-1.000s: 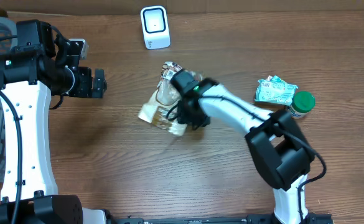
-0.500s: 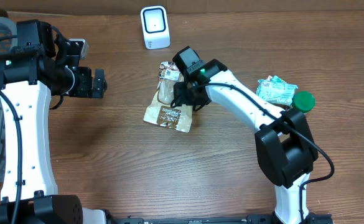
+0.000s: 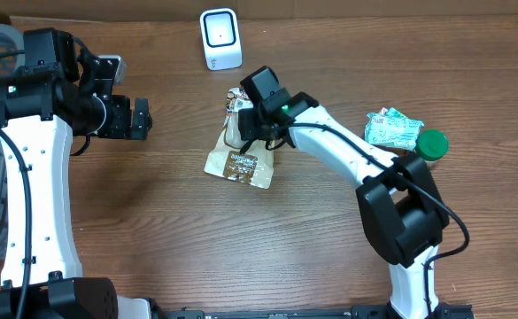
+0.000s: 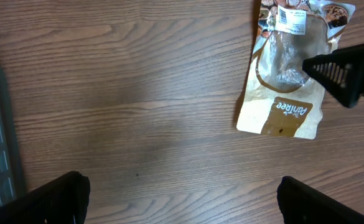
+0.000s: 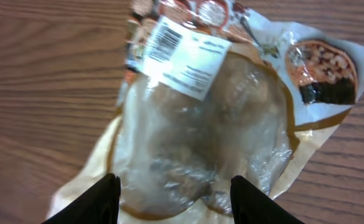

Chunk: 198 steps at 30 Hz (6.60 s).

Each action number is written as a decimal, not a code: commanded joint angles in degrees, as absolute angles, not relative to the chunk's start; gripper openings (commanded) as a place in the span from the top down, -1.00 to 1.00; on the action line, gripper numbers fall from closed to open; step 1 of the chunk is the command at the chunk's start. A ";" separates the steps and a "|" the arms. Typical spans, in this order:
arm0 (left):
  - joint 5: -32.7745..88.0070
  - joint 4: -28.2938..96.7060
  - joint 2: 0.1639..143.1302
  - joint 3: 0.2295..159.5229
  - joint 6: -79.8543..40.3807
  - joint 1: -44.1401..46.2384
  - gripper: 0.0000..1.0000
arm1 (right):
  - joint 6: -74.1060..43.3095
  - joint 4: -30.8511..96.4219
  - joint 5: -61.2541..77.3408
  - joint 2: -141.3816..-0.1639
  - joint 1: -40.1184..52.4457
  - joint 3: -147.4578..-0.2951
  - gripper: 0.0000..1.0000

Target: Scan the item barcode

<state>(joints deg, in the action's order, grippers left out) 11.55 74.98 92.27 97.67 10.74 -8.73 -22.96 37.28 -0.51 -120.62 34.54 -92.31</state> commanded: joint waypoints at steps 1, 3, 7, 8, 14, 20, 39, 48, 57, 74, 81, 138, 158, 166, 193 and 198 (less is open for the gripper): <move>11.57 74.74 91.59 98.74 11.81 -8.60 -0.99 | -22.87 36.58 -5.28 -122.50 34.39 -90.96 -0.10; 11.57 74.74 91.59 98.74 11.81 -8.60 -0.99 | -20.69 35.83 -3.66 -123.33 34.41 -90.96 -0.11; 11.57 74.74 91.59 98.74 11.81 -8.60 -0.99 | -14.57 34.96 4.58 -124.73 35.20 -90.89 -0.11; 11.60 74.72 91.59 98.74 11.81 -8.60 -0.99 | -13.34 35.16 5.85 -124.79 35.57 -90.89 -0.11; 12.64 74.70 91.59 98.74 11.55 -8.60 -0.99 | -9.72 37.50 9.30 -124.79 38.24 -90.91 -0.13; 15.86 75.44 91.59 98.74 11.55 -8.60 -0.99 | -9.30 40.25 11.73 -124.73 38.94 -91.13 -0.15; 30.41 70.06 97.03 91.90 14.04 -2.81 0.92 | -22.98 56.10 21.10 -116.79 26.39 -95.64 0.10; 40.12 64.20 109.12 85.97 19.46 -0.69 0.92 | -19.44 53.36 33.30 -116.81 23.40 -90.94 0.31; 41.19 60.18 120.70 85.97 23.33 1.30 0.92 | -19.77 52.58 34.17 -116.81 23.88 -87.61 0.31; 36.84 53.98 125.62 85.97 9.17 3.40 0.92 | -32.42 39.24 34.02 -116.81 24.38 -77.54 0.26; 36.64 55.55 125.62 85.95 1.32 3.95 0.92 | -37.54 28.56 36.03 -116.81 24.43 -71.94 0.26; 27.05 57.82 125.64 84.51 1.04 4.21 0.92 | -42.02 -2.33 37.01 -119.68 31.22 -68.58 -0.21; 27.00 57.78 125.64 84.51 1.04 4.21 0.92 | -40.47 -3.92 38.46 -124.22 30.89 -68.58 0.60; 26.98 56.90 125.64 84.53 1.08 4.10 0.91 | -40.45 -0.51 39.97 -124.20 27.73 -68.58 0.62; 27.81 81.58 99.35 115.18 6.20 -13.04 0.78 | -17.80 2.74 62.98 -109.54 22.15 -68.64 0.92; 26.46 82.06 97.17 115.18 6.20 -16.53 0.71 | -15.73 8.80 55.53 -100.18 22.15 -68.64 0.92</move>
